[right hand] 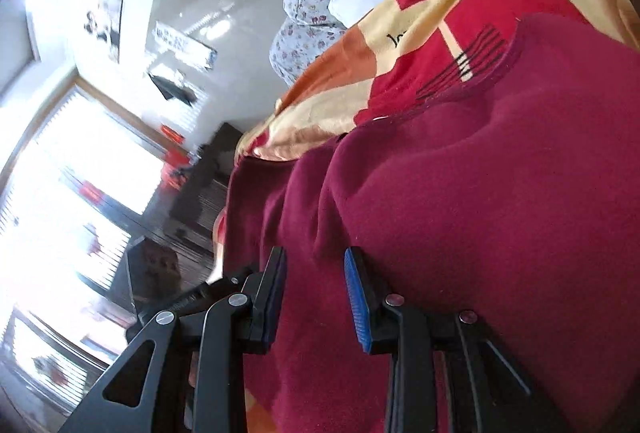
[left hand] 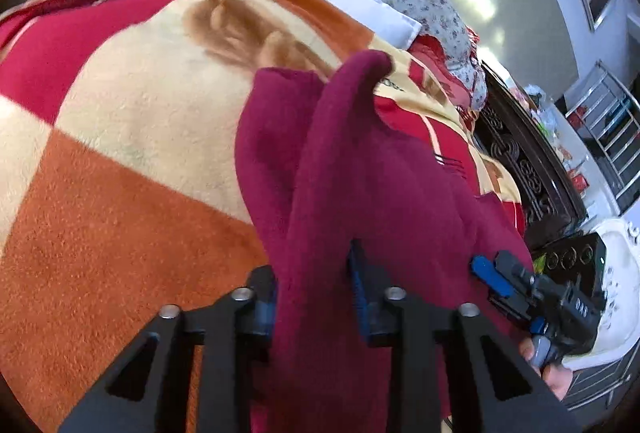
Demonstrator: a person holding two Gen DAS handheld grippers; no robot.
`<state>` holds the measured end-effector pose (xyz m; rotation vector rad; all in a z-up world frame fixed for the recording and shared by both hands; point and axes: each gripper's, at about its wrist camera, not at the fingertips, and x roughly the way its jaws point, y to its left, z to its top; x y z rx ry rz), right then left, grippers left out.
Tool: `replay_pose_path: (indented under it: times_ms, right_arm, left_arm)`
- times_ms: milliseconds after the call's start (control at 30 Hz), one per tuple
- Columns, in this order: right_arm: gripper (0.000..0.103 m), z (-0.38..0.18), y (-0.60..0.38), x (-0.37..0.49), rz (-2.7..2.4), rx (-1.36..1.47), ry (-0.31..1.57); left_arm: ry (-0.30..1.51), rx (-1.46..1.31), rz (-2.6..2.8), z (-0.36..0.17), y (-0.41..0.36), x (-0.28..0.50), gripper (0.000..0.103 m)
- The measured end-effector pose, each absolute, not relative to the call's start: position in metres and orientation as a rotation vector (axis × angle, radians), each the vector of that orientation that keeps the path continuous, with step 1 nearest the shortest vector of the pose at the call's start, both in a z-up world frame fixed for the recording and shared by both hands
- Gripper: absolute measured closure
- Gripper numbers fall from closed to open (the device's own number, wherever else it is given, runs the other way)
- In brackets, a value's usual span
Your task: Fold small clothes
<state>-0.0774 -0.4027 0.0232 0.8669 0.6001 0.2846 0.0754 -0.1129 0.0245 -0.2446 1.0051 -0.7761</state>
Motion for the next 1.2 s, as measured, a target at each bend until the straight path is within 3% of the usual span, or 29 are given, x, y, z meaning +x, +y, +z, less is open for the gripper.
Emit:
replay_pose_path:
  times_ms: [367, 600, 700, 767, 867, 933, 1200]
  right_arm:
    - [0.072, 0.017, -0.418, -0.078, 0.331, 1.029, 0.562]
    - [0.071, 0.015, -0.446, -0.099, 0.297, 1.223, 0.488]
    - [0.051, 0.009, -0.475, -0.124, 0.34, 1.425, 0.355]
    - [0.028, 0.008, -0.484, -0.132, 0.418, 1.487, 0.279]
    - [0.02, 0.019, -0.48, -0.13, 0.432, 1.428, 0.321]
    - [0.014, 0.03, -0.473, -0.128, 0.396, 1.366, 0.357]
    - [0.012, 0.051, -0.455, -0.128, 0.32, 1.097, 0.575]
  left_arm:
    - [0.921, -0.119, -0.875, 0.124, -0.168, -0.002, 0.081]
    - [0.931, 0.039, -0.855, 0.117, -0.236, -0.045, 0.081]
    - [0.965, 0.045, -0.846, 0.094, -0.253, -0.052, 0.081]
    - [0.946, 0.073, -0.833, 0.086, -0.264, -0.06, 0.08]
    - [0.94, 0.065, -0.847, 0.08, -0.273, -0.069, 0.073]
    - [0.943, 0.036, -0.902, 0.079, -0.276, -0.076, 0.052]
    - [0.859, 0.162, -0.997, 0.107, -0.229, -0.108, 0.047]
